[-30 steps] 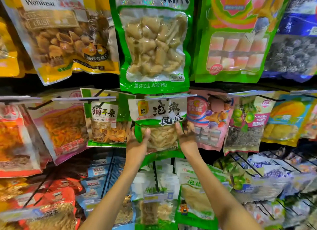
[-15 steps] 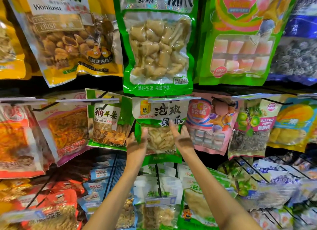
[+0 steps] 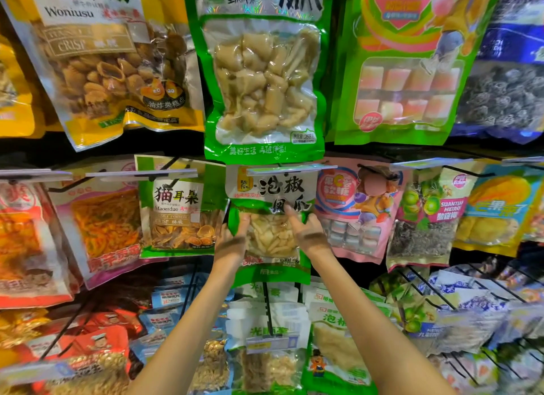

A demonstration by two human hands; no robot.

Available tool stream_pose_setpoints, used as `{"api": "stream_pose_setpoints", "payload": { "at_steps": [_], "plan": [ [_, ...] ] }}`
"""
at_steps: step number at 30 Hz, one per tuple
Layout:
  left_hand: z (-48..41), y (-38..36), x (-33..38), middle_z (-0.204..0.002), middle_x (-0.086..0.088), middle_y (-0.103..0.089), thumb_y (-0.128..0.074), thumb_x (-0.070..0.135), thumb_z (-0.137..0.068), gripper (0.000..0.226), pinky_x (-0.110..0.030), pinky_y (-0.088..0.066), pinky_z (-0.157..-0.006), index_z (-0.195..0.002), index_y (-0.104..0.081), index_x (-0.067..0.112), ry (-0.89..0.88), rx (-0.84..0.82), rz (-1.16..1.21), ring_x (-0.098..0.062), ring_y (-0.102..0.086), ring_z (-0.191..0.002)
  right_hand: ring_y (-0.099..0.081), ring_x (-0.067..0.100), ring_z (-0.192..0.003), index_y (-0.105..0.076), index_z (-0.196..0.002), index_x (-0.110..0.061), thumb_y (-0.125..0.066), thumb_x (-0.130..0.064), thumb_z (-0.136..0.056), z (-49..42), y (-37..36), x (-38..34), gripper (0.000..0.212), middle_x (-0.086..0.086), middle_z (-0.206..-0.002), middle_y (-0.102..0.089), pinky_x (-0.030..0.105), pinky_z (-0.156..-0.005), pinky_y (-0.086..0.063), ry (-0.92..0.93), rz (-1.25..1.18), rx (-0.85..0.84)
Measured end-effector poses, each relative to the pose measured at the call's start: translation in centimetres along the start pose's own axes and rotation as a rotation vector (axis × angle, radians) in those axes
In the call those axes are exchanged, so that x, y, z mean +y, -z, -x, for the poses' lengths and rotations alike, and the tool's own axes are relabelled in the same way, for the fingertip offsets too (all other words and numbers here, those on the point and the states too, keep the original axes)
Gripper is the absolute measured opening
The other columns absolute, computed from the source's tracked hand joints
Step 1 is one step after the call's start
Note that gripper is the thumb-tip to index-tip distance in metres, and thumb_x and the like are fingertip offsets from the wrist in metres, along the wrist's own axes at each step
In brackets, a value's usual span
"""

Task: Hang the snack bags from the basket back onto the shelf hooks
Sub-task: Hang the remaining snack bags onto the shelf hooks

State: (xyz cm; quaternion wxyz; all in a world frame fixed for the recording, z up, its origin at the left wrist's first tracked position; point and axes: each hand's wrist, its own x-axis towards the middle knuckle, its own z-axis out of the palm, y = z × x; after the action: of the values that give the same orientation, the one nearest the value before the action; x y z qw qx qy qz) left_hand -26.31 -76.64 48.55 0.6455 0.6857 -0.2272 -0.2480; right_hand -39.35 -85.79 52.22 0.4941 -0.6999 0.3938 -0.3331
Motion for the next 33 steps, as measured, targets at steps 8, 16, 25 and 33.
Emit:
{"api": "stream_pose_setpoints", "payload": {
  "at_steps": [8, 16, 25, 33],
  "plan": [
    [1.4, 0.9, -0.8, -0.143, 0.003, -0.045, -0.055, 0.048, -0.094, 0.059, -0.011, -0.044, -0.084, -0.142, -0.035, 0.021, -0.028, -0.004, -0.063, -0.019, -0.056, -0.121, -0.044, 0.029, -0.131, -0.04, -0.138, -0.005, -0.052, -0.065, -0.09, -0.4, 0.9, 1.2, 0.078, 0.01, -0.141, -0.046, 0.036, -0.106, -0.036, -0.012, 0.18, -0.083],
    [4.7, 3.4, -0.9, -0.119, -0.011, -0.057, -0.051, 0.043, -0.099, 0.044, -0.035, -0.05, -0.08, -0.124, -0.055, 0.008, -0.288, -0.025, -0.762, -0.031, -0.061, -0.104, -0.054, 0.031, -0.116, -0.042, -0.124, -0.016, -0.047, -0.049, -0.096, -0.5, 3.4, 2.4, 0.044, 0.011, -0.129, -0.053, 0.035, -0.089, -0.045, 0.165, 0.739, -0.17],
    [8.4, 3.3, -0.2, -0.098, -0.008, -0.058, -0.059, 0.038, -0.096, 0.029, -0.039, -0.056, -0.068, -0.103, -0.058, 0.01, -0.305, 0.1, -1.405, -0.028, -0.063, -0.085, -0.054, 0.033, -0.117, -0.055, -0.129, -0.016, -0.052, -0.036, -0.093, 2.5, 8.0, 3.7, 0.041, 0.012, -0.13, -0.056, 0.037, -0.087, -0.048, 0.402, 1.091, -0.154],
    [12.1, -2.5, 0.7, -0.123, -0.008, -0.06, -0.053, 0.044, -0.096, 0.048, -0.041, -0.055, -0.08, -0.135, -0.05, 0.015, -0.308, 0.072, -1.589, -0.031, -0.055, -0.114, -0.043, 0.033, -0.13, -0.043, -0.14, -0.011, -0.053, -0.041, -0.095, 4.4, 15.7, 5.5, 0.054, 0.012, -0.142, -0.046, 0.047, -0.102, -0.039, 0.442, 1.178, -0.137]
  ]
}}
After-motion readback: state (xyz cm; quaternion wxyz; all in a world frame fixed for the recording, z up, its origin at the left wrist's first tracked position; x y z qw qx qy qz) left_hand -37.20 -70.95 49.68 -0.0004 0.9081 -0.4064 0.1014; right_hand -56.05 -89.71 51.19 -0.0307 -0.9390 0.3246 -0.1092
